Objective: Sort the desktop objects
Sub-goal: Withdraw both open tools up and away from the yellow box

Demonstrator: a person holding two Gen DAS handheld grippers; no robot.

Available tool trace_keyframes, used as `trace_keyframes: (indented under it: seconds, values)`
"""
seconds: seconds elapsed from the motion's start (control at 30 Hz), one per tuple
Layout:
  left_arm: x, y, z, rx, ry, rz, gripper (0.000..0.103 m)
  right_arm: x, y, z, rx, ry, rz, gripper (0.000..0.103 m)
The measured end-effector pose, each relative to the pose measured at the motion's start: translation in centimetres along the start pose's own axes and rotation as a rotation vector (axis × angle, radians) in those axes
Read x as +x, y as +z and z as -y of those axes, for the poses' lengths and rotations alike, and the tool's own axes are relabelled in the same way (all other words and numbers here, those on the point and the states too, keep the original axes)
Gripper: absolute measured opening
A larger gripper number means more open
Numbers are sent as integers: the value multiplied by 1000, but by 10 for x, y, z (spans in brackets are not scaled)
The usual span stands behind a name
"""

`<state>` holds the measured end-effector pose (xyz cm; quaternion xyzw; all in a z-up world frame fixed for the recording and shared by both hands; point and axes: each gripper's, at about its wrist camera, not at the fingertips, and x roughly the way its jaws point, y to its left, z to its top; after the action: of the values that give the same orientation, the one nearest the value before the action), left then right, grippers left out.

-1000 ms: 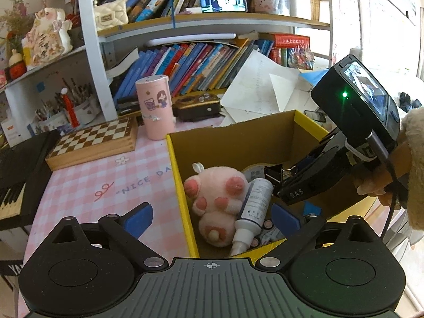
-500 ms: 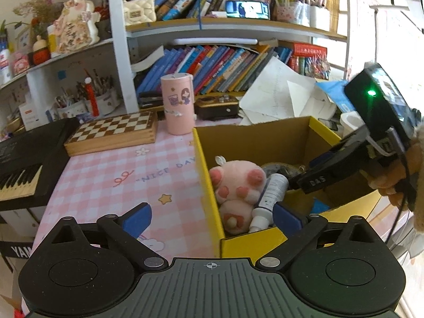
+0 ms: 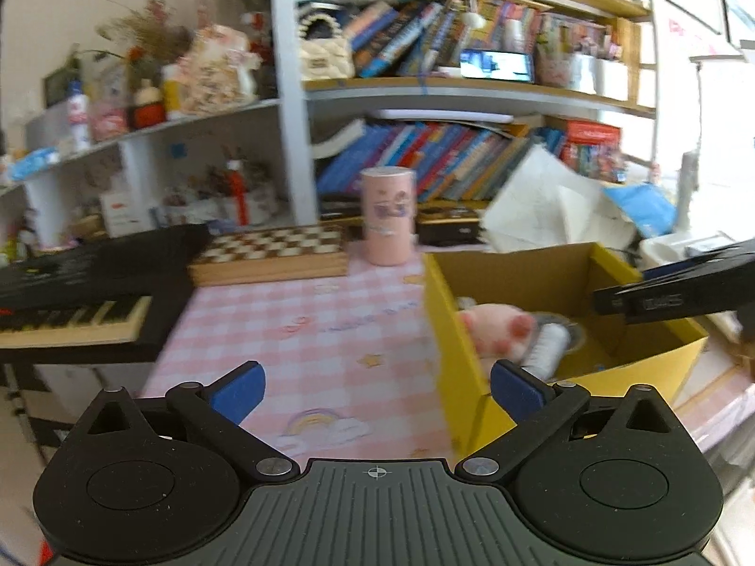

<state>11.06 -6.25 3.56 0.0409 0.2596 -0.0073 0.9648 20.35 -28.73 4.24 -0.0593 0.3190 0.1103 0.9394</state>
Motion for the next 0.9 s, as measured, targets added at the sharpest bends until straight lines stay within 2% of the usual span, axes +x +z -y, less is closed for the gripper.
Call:
trace_keyframes:
  seconds: [0.13,0.3,0.53,0.63,0.9]
  values:
    - [-14,-8,-13,-15,66,-4,103,-30,-13,-21,67,-28,63,68]
    - [-30,-22,-23,-40,97,-3,103,-59,-38,-46,106,-66,100,73]
    - [-50,-42,-23,-27,80,-3,103,-83,-73,-75,99,-98,82,75]
    - [-57,-50,-22,-20,67,-20,103,-93,-83,-85,91,-107,85,80]
    - [-77,-70,-20,-3,50,-60,103,-113,-110,-99,112,-93,48,83]
